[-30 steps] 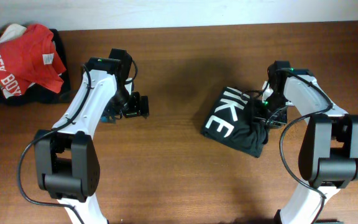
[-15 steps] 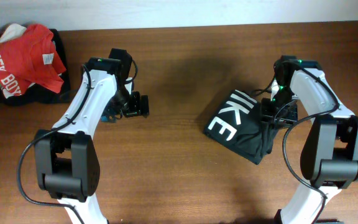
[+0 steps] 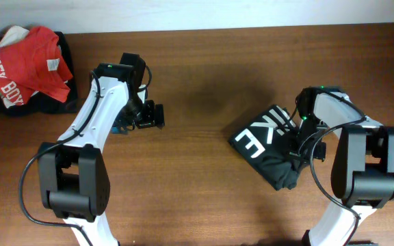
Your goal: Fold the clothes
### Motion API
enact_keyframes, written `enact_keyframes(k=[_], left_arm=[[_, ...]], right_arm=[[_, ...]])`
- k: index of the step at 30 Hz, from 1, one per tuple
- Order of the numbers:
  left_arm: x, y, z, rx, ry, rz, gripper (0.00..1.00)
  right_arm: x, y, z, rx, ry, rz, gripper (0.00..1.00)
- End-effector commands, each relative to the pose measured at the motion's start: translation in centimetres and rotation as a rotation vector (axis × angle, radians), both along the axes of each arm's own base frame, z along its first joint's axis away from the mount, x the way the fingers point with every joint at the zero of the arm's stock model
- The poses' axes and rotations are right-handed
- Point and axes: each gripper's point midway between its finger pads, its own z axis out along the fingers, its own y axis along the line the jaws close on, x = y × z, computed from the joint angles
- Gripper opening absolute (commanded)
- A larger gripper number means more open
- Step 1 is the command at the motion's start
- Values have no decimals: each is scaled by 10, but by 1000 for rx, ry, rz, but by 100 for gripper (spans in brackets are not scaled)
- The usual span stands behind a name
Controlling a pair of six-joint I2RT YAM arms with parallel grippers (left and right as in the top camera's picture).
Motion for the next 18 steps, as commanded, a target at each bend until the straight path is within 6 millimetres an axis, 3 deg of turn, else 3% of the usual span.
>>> enact_keyframes(k=[1,3,5,7,9,11,14,16,18], left_arm=[[-2,-3,0,-8,5,-13,99],[-1,-3,0,-8,1,-13,99],[0,-3,0,-9,-3,-13,99],[0,-3,0,-9,-4,-13,99],[0,-3,0,-9,-2,-13,99],[0,-3,0,-8,-1,-13,99],[1,-3,0,-10,-7,-13,99],[1,-3,0,-10,-6,-13,99],[1,-3,0,-9,-6,-13,99]], right_arm=[[13,-6,31,-51,-67,-52,4],[36,-6,88,-54,-250,-55,4],[45,7,106,34,-346,-22,6],[43,12,92,61,-329,8,4],[32,15,66,65,-280,4,4],[7,25,44,117,-204,-16,4],[-25,22,17,94,-119,-14,4],[-27,10,24,10,-102,-33,4],[-21,-5,47,-82,-95,-43,4]])
